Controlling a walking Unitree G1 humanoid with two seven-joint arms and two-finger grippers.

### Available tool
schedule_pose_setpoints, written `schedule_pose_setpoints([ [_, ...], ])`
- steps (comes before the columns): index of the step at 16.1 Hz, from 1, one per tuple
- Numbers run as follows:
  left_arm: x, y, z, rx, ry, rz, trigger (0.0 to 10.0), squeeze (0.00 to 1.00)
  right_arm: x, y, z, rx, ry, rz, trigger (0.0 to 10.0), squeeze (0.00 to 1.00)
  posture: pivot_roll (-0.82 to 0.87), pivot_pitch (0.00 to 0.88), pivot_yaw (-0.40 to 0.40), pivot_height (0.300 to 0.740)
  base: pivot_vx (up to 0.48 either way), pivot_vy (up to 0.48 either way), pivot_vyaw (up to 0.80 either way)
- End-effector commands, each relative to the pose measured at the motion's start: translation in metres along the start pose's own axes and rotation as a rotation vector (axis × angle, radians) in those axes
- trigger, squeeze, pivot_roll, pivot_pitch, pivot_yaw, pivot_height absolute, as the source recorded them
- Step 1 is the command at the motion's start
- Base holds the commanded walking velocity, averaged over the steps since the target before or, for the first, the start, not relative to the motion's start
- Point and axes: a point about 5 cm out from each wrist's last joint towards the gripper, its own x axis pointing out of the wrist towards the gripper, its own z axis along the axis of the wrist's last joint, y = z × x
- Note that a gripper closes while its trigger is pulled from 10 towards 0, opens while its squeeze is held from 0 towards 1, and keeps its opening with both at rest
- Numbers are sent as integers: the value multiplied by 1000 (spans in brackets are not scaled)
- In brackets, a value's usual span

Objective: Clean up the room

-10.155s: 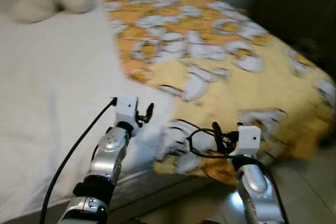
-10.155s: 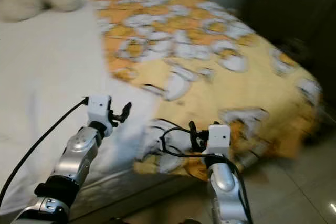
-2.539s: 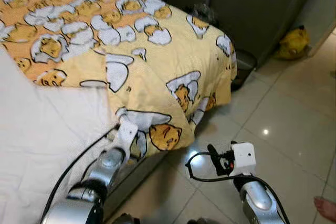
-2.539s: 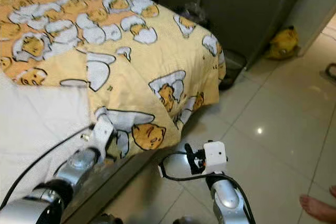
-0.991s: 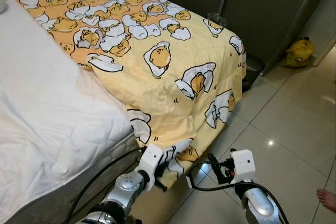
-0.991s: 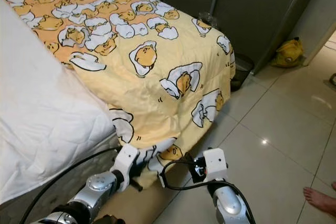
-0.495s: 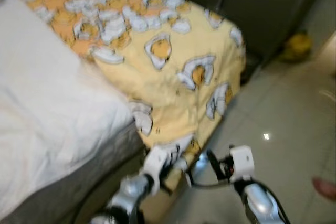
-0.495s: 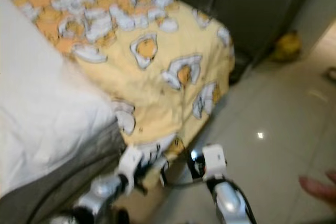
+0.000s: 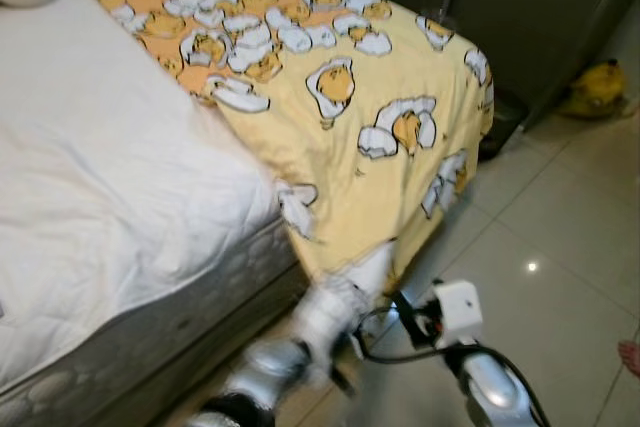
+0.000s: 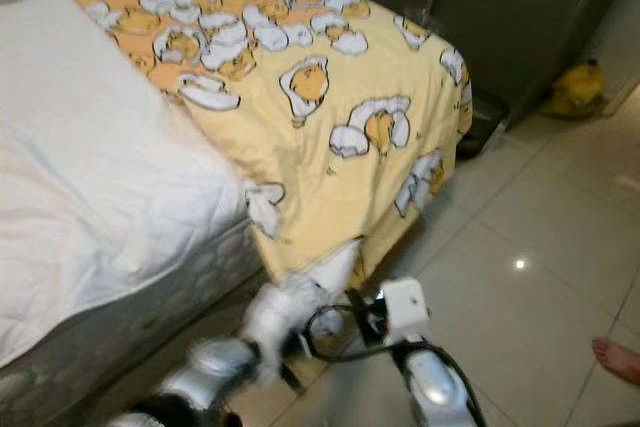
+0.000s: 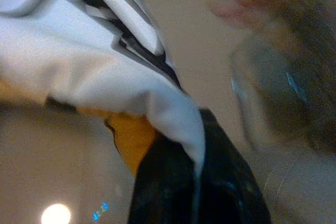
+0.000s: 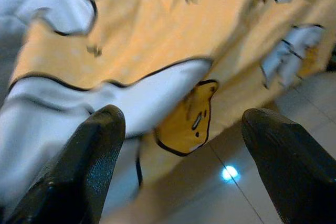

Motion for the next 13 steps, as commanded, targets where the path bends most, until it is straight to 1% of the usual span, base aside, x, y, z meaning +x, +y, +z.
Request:
schedule_pose_setpoints([
  [1,12,-28,-3,-56,23,-169,10000,0,-1,-2,-1,-6,10,-1,10000,0,-39,45,-44,740,0,0,0],
  [2,14,-32,0,-72,15,-190,10000,0,-1,-3,0,-7,10,2,10000,0,-49,47,-53,740,0,0,0],
  [3,23,-49,12,-89,-21,-304,10000,0,-4,-4,-1,-15,19,18,10000,0,-46,65,-77,740,0,0,0],
  [4,27,-60,19,-79,-34,-387,10000,0,-5,-3,0,-24,23,38,10000,0,-43,69,-84,740,0,0,0],
  [5,27,-62,20,-76,-35,-401,10000,0,-5,-3,0,-26,23,42,10000,0,-43,69,-84,740,0,0,0],
  [6,29,-68,21,1,-22,-430,10000,0,-3,-6,0,-33,27,43,10000,0,-35,68,-89,740,0,0,0],
  [7,31,-69,22,86,-1,-413,10000,0,2,-12,4,-30,21,25,10000,0,-34,61,-85,740,0,0,0],
  [8,32,-66,26,116,-2,-372,10000,0,8,-16,10,-23,2,5,10000,0,-39,49,-79,740,0,0,0],
  [9,33,-60,30,106,-13,-305,10000,1000,12,-18,17,-17,-19,-6,10000,0,-39,42,-77,740,0,0,0],
  [10,32,-54,35,83,-29,-273,10000,1000,16,-18,21,-7,-34,-15,10000,0,-40,28,-68,740,0,0,0],
  [12,30,-46,41,51,-49,-262,10000,1000,21,-18,27,4,-53,-23,10000,0,-37,11,-47,740,0,0,0],
  [13,25,-35,42,46,-60,-241,10000,1000,25,-20,34,29,-77,-41,10000,0,-31,2,-37,740,0,0,0],
])
